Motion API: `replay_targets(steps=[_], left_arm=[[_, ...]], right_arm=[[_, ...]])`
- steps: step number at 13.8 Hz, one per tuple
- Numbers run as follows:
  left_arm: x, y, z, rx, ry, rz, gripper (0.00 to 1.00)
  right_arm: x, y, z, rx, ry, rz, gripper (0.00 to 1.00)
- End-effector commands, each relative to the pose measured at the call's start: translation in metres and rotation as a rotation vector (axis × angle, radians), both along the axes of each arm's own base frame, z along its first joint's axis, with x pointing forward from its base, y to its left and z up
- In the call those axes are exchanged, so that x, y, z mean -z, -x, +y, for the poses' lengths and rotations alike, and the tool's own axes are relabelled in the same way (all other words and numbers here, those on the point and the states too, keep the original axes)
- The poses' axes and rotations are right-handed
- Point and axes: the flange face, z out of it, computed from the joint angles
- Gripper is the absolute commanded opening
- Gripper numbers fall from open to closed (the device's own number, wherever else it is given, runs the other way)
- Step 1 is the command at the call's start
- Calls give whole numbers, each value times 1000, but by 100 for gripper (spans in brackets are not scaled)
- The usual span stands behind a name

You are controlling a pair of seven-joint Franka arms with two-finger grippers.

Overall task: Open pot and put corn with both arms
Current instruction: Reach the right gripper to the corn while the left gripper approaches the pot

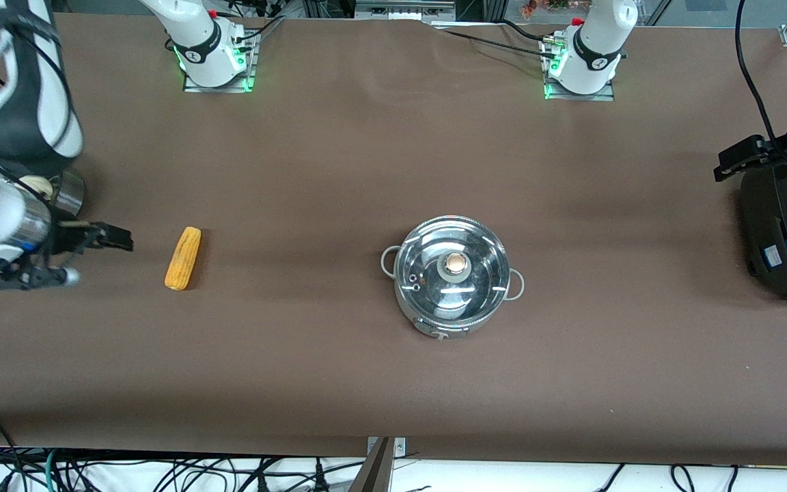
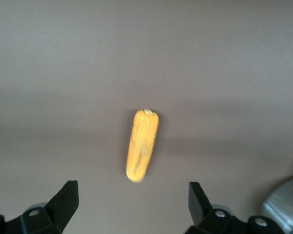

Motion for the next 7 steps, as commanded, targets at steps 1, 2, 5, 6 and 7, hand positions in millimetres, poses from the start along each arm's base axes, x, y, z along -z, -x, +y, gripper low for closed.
replay_targets(steps=[1,2,5,6,7], left_arm=[[-6,-2,-5,20,25,-19,100],[-6,-2,-8,25,24,-19,100],[4,-4,-17,40,22,-2,100],[15,-7,-30,61,13,25,100],[21,-7,-34,71,5,42,100]], right_arm=[[53,-9,27,61,2,9,100],[71,-6,29,58,2,-8,100],[122,11,25,57,7,-59,100],[135,17,21,58,8,-55,100],[142,22,17,57,11,-49,100]])
